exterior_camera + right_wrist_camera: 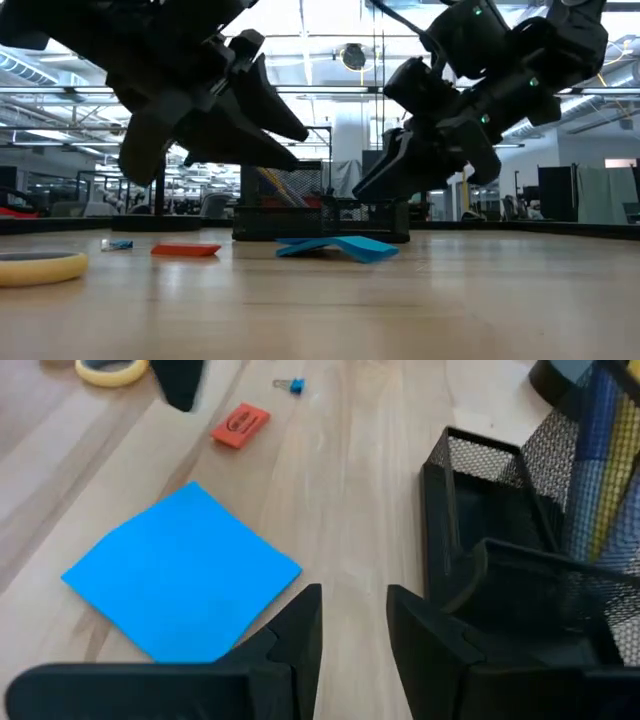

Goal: Pick and place office supplies into organizer
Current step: Put the blue sticky note into the desk organizer

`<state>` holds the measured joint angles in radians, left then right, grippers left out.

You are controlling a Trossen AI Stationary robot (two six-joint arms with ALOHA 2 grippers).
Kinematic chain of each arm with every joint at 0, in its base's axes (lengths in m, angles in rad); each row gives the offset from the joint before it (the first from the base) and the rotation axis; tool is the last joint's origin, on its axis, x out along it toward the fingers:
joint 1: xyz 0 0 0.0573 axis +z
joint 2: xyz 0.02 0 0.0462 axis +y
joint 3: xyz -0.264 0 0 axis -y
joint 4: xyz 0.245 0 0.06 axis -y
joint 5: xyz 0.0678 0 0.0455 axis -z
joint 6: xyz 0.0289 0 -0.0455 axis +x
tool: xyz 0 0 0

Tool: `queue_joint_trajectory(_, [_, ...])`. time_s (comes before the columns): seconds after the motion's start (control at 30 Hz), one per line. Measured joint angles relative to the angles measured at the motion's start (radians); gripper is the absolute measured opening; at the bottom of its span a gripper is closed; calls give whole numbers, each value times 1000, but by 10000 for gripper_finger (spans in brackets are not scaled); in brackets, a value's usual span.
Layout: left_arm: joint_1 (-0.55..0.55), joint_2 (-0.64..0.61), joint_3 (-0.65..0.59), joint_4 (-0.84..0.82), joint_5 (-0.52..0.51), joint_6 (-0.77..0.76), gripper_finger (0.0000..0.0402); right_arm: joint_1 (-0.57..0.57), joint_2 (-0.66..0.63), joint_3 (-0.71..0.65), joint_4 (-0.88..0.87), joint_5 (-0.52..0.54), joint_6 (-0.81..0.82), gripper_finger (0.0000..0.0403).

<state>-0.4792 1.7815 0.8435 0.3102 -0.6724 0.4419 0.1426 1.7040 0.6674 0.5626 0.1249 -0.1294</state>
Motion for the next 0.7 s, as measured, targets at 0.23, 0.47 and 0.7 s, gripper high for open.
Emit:
queue_joint_trajectory(0.23, [-17, 28, 0, 36, 34, -35, 209, 14, 13, 0, 17, 2, 37, 105])
queue_joint_trajectory(0.47, [-56, 71, 11, 67, 35, -46, 209, 52, 13, 0, 38, 5, 63, 105])
queue_joint_trajectory(0.7, [-87, 151, 95, 57, -39, -33, 209, 75, 13, 0, 36, 61, 87, 105])
